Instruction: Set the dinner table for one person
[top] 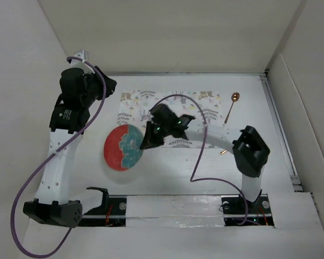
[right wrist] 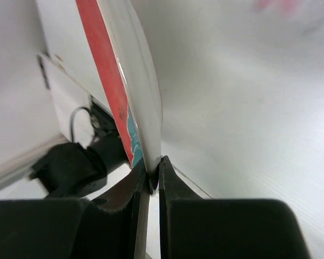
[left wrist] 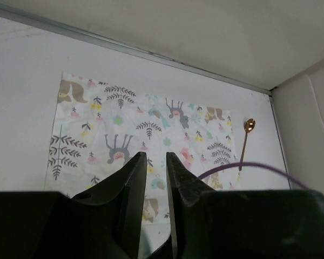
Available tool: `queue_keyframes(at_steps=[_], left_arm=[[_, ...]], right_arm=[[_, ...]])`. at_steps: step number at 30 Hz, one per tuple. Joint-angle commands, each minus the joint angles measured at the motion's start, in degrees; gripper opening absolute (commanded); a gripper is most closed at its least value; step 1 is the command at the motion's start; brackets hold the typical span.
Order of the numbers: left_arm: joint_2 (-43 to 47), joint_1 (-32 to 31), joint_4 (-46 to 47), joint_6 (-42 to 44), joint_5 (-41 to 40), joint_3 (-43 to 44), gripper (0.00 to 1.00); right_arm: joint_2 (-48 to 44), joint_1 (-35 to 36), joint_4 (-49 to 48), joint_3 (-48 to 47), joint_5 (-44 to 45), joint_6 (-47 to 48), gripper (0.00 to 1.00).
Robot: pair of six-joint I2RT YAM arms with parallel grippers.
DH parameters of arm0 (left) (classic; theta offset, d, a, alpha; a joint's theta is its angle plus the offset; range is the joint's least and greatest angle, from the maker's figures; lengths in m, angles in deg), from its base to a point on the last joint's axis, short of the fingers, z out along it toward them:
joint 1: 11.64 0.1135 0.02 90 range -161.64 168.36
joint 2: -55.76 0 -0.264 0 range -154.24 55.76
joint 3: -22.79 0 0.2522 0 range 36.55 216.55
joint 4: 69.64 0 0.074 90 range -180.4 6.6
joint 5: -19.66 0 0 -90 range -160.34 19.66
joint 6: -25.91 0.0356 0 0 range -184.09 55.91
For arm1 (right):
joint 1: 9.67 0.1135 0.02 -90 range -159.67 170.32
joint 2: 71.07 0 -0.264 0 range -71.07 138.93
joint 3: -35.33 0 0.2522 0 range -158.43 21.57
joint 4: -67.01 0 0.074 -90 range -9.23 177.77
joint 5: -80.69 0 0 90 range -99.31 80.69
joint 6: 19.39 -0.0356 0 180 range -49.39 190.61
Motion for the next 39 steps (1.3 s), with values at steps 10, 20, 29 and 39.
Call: queue_keyframes(at_steps=[10,20,29,39], left_arm=[[-10.52,-0.16,5.13,2.49,4.48,-2.44,0.18],[-17.56,-0.16,6.89,4.60,1.05,-9.04,0.18],[-17.04,-0.16,4.69,5.13,-7.74,-21.16,0.38],[-15.01,2.47,4.60,2.67,-8.89,-33.82,0.48]], right_arm=[[-15.85,-34.11,-13.19,10.79,-10.23,6.95,0.00],[-9.52,-40.19,-20.65,10.35,-19.37,5.46,0.00],[-5.66,-39.67,-34.90,15.10,-23.60,-1.66,0.00],[-2.57,-39.66,-37.80,15.27,-24.48,-3.15,0.00]])
